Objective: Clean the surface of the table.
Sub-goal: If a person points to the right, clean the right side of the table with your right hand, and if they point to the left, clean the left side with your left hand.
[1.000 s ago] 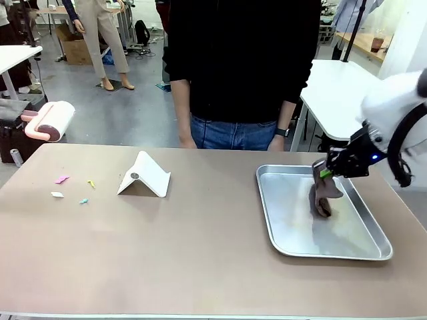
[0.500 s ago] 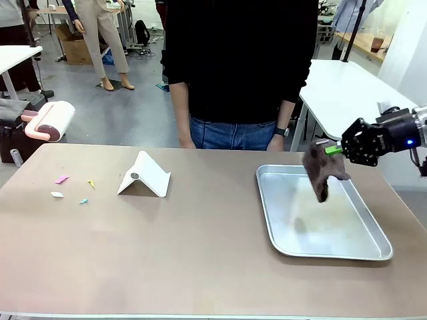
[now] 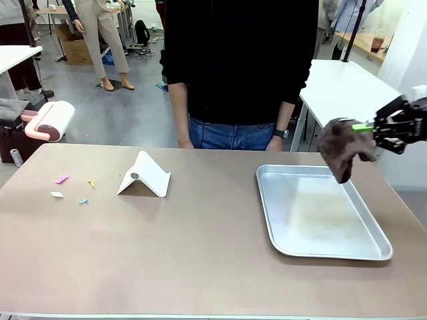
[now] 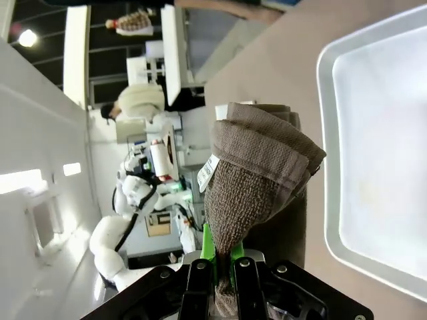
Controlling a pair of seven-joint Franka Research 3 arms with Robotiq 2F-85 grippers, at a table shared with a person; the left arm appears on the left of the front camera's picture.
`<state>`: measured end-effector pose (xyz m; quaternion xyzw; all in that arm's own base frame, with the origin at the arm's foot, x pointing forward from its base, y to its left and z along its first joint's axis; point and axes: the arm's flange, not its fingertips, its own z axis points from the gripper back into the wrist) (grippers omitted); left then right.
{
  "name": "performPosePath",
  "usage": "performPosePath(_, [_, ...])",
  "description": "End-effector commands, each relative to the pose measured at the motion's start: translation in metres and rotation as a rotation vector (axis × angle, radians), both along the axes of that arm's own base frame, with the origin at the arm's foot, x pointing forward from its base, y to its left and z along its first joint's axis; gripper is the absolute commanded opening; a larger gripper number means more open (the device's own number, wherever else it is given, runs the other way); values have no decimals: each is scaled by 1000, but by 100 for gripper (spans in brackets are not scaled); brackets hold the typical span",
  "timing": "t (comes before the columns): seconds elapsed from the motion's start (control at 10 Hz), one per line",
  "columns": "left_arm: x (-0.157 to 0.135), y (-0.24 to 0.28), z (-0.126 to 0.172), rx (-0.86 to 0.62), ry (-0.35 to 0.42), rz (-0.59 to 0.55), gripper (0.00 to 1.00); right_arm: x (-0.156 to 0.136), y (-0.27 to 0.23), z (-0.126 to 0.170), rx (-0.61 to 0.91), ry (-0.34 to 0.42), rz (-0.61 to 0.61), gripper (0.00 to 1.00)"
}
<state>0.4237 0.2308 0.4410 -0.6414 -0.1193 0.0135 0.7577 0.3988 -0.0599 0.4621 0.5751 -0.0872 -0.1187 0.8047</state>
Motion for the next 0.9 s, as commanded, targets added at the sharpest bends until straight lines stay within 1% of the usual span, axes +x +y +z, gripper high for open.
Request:
performPosePath(0.0, [-4, -2, 4, -5, 11, 3, 5, -23, -25, 3, -2, -68, -14, 9])
performPosePath(0.1, [-4, -2, 4, -5, 11, 3, 5, -28, -42, 0, 40, -68, -25, 9])
performPosePath(0.3, [-4, -2, 4, -5, 11, 3, 5, -34, -62, -3, 65, -105, -40, 9])
performPosePath(0.5, [-4, -2, 4, -5, 11, 3, 5, -28, -59, -8, 42, -93, -47, 9])
performPosePath(0.6, [-4, -2, 4, -5, 11, 3, 5, -35, -63, 0, 56, -76, -66, 9])
performPosePath(0.8, [-4, -2, 4, -5, 11, 3, 5, -35, -63, 0, 56, -76, -66, 9])
